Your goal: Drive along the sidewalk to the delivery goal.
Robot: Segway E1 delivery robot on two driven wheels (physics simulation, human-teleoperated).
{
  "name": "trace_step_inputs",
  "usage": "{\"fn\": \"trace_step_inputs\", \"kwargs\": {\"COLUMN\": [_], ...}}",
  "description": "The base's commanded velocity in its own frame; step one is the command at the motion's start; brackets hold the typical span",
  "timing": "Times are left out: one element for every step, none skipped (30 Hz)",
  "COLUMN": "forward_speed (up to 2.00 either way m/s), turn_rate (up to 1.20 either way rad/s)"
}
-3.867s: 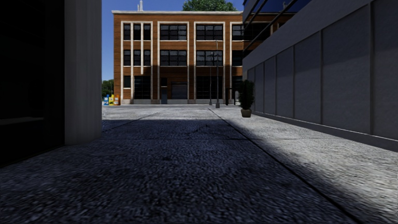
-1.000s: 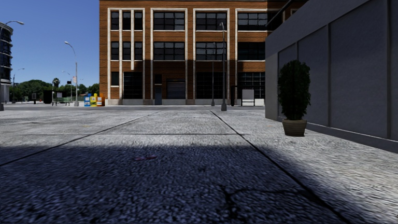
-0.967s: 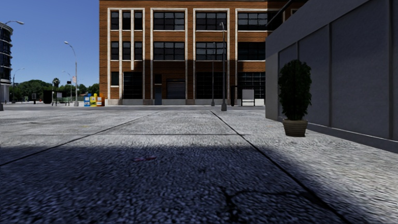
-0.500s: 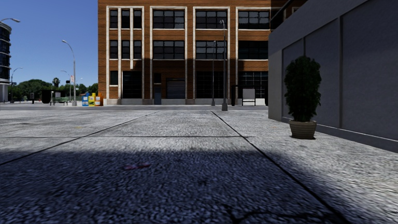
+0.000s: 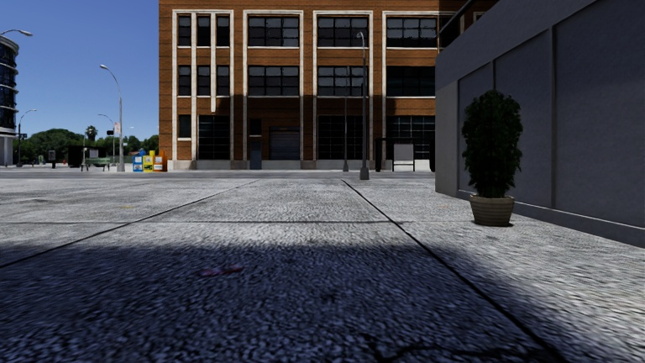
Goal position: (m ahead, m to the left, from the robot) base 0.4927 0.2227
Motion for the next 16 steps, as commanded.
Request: {"fn": "trace_step_inputs", "kwargs": {"forward_speed": [0.00,0.00,0.00,0.00,0.00,0.00,0.00,0.00,0.00,0.00,0.00,0.00,0.00,0.00,0.00,0.00], "turn_rate": [0.00,0.00,0.00,0.00,0.00,0.00,0.00,0.00,0.00,0.00,0.00,0.00,0.00,0.00,0.00,0.00]}}
